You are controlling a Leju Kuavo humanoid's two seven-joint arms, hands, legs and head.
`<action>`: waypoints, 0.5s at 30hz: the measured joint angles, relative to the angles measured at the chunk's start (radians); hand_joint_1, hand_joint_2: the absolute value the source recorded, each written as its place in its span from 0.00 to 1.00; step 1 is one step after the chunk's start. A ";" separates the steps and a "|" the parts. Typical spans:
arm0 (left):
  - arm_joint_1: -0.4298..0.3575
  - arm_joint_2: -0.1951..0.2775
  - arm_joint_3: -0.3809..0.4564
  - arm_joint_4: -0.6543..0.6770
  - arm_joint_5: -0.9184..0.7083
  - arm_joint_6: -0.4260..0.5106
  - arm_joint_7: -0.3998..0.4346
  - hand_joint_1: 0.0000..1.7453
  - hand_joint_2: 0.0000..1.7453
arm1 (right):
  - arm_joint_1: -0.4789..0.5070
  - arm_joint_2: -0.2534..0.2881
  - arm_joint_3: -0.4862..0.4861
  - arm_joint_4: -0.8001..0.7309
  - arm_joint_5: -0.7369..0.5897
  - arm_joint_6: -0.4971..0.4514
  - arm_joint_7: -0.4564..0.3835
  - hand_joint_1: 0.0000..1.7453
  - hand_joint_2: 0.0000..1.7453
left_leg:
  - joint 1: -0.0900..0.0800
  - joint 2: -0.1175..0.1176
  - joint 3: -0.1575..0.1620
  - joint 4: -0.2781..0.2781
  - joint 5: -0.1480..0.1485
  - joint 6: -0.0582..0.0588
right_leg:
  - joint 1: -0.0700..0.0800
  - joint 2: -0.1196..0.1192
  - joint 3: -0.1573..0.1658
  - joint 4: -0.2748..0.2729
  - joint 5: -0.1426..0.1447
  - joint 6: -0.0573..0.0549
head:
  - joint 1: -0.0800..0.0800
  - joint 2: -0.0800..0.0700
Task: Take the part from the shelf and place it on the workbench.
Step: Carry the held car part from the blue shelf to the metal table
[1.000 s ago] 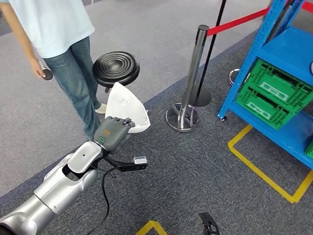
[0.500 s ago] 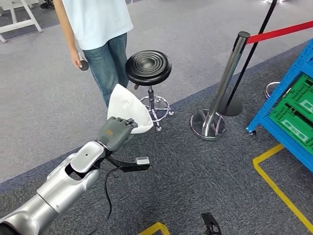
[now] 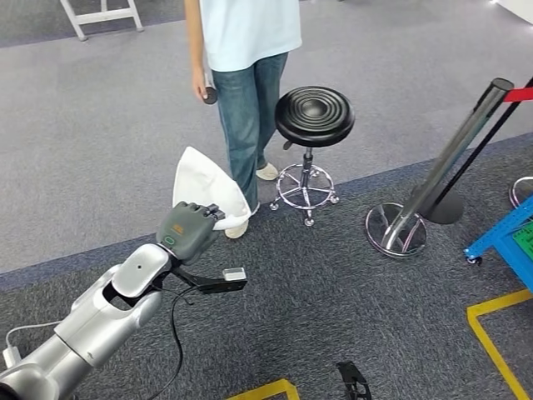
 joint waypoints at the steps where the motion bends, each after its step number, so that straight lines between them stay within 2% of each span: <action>1: 0.000 0.002 0.002 -0.001 0.001 0.001 0.000 1.00 1.00 | 0.000 0.002 0.000 0.000 0.000 0.000 -0.001 0.00 0.00 | 0.003 -0.013 0.001 -0.002 0.002 0.006 | -0.002 0.031 -0.018 0.040 -0.023 0.003 | 0.002 0.000; 2: 0.000 0.002 0.002 -0.001 0.001 0.002 0.000 1.00 1.00 | 0.001 0.003 0.000 0.000 0.001 0.000 -0.002 0.00 0.00 | 0.004 -0.026 0.001 -0.002 0.002 0.010 | -0.003 0.066 -0.048 0.102 -0.052 0.005 | 0.006 0.000; 3: 0.001 0.002 0.002 -0.001 0.001 0.003 0.000 1.00 1.00 | 0.002 0.003 0.001 0.000 0.001 0.000 -0.003 0.00 0.00 | 0.004 -0.039 0.001 -0.002 0.002 0.013 | -0.003 0.086 -0.083 0.174 -0.083 0.005 | 0.008 0.000; 4: 0.003 0.002 0.002 -0.001 0.002 0.003 0.000 1.00 1.00 | 0.004 0.004 0.001 0.000 0.001 0.000 -0.004 0.00 0.00 | 0.003 -0.054 0.001 -0.002 0.001 0.015 | -0.002 0.095 -0.117 0.236 -0.103 0.004 | 0.009 0.000; 5: 0.005 0.003 0.002 -0.001 0.002 0.003 0.000 1.00 1.00 | 0.005 0.004 0.001 0.000 0.001 0.000 -0.003 0.00 0.00 | 0.003 -0.070 0.002 -0.002 0.001 0.015 | -0.002 0.098 -0.139 0.269 -0.107 0.004 | 0.009 0.000; 6: 0.007 0.003 0.002 -0.001 0.002 0.003 0.000 1.00 1.00 | 0.005 0.004 0.001 0.000 0.001 0.000 -0.003 0.00 0.00 | 0.002 -0.085 0.002 -0.001 0.001 0.015 | -0.002 0.100 -0.142 0.263 -0.090 0.002 | 0.009 0.000; 7: 0.008 0.004 0.002 -0.001 0.002 0.003 0.000 1.00 1.00 | 0.005 0.005 0.001 0.000 0.001 0.000 -0.002 0.00 0.00 | 0.003 -0.101 0.003 -0.001 0.001 0.014 | -0.003 0.104 -0.126 0.219 -0.057 0.001 | 0.009 0.000; 8: 0.009 0.004 0.003 -0.001 0.003 0.003 0.000 1.00 1.00 | 0.004 0.005 0.001 0.000 0.001 0.000 -0.001 0.00 0.00 | 0.004 -0.116 0.004 0.000 0.001 0.012 | -0.005 0.120 -0.096 0.149 -0.017 0.000 | 0.009 0.000; 9: 0.008 0.004 0.003 -0.001 0.004 0.003 0.000 1.00 1.00 | 0.004 0.005 0.001 0.000 0.001 0.001 -0.001 0.00 0.00 | 0.004 -0.130 0.003 0.001 0.001 0.008 | -0.009 0.144 -0.065 0.079 0.011 0.000 | 0.009 0.000; 10: 0.007 0.004 0.003 -0.001 0.006 0.003 0.000 1.00 1.00 | 0.003 0.005 0.001 0.000 0.002 0.003 -0.003 0.00 0.00 | 0.004 -0.143 0.000 0.003 0.002 0.003 | -0.013 0.166 -0.039 0.027 0.027 0.000 | 0.009 0.000; 11: 0.006 0.004 0.004 -0.001 0.009 0.003 0.000 1.00 1.00 | 0.003 0.005 0.001 0.000 0.002 0.005 -0.005 0.00 0.00 | 0.005 -0.154 -0.004 0.004 0.005 -0.003 | -0.016 0.182 -0.025 -0.002 0.032 -0.001 | 0.009 0.000; 12: 0.007 0.004 0.006 -0.001 0.011 0.003 -0.001 1.00 1.00 | 0.003 0.006 0.001 0.000 0.002 0.006 -0.008 0.00 0.00 | 0.007 -0.165 -0.009 0.004 0.008 -0.009 | -0.015 0.185 -0.020 -0.008 0.028 -0.003 | 0.008 0.000; 14: 0.011 0.007 0.010 -0.001 0.015 0.003 -0.002 1.00 1.00 | 0.002 0.008 0.001 -0.001 0.002 0.007 -0.006 0.00 0.00 | 0.012 -0.178 -0.014 0.002 0.012 -0.019 | -0.012 0.165 -0.017 -0.009 0.030 -0.012 | 0.008 0.000; 15: 0.011 0.008 0.012 -0.002 0.017 0.003 -0.002 1.00 1.00 | 0.001 0.008 0.001 -0.001 0.003 0.008 -0.002 0.00 0.00 | 0.011 -0.161 -0.019 0.010 0.005 -0.023 | -0.012 0.154 -0.015 -0.011 0.032 -0.020 | 0.006 0.000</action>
